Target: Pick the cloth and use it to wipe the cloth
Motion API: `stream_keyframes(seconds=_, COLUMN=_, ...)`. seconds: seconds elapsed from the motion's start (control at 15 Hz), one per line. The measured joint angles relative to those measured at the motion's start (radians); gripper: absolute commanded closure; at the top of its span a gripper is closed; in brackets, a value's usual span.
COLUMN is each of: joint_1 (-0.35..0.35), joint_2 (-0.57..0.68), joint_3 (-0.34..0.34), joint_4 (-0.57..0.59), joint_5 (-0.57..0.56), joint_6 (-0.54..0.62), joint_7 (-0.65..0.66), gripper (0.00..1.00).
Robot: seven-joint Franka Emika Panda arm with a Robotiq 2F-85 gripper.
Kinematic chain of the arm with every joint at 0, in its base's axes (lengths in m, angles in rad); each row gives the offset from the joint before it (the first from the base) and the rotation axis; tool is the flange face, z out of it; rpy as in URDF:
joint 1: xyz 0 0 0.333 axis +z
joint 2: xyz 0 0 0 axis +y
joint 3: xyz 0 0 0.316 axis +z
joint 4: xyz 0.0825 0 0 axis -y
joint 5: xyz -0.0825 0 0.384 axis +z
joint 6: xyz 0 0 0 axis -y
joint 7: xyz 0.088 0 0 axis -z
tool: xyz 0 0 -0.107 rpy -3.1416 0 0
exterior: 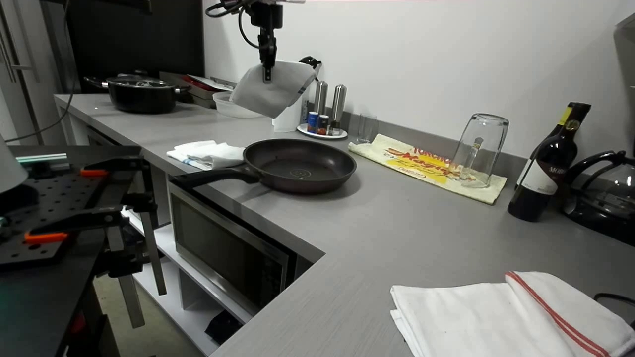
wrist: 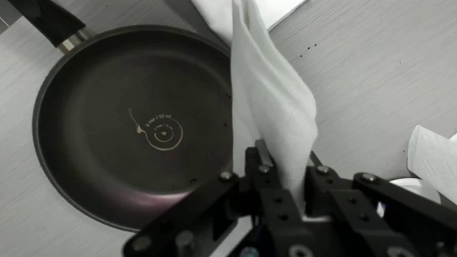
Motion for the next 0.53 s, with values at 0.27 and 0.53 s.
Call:
stream_keyframes(seconds=0.27, joint_1=-0.072, joint_2=0.049, joint_3=-0.017, joint_4=0.019, joint_5=0.150, joint_6=-0.001, joint_7=-0.164, gripper=0.96)
stream_keyframes(seconds=0.53, joint_1=-0.122, joint_2=0.147, joint_3=-0.018, joint_4=0.077, joint_5=0.306, joint_6=-0.004, joint_7=-0.304, gripper=0.96)
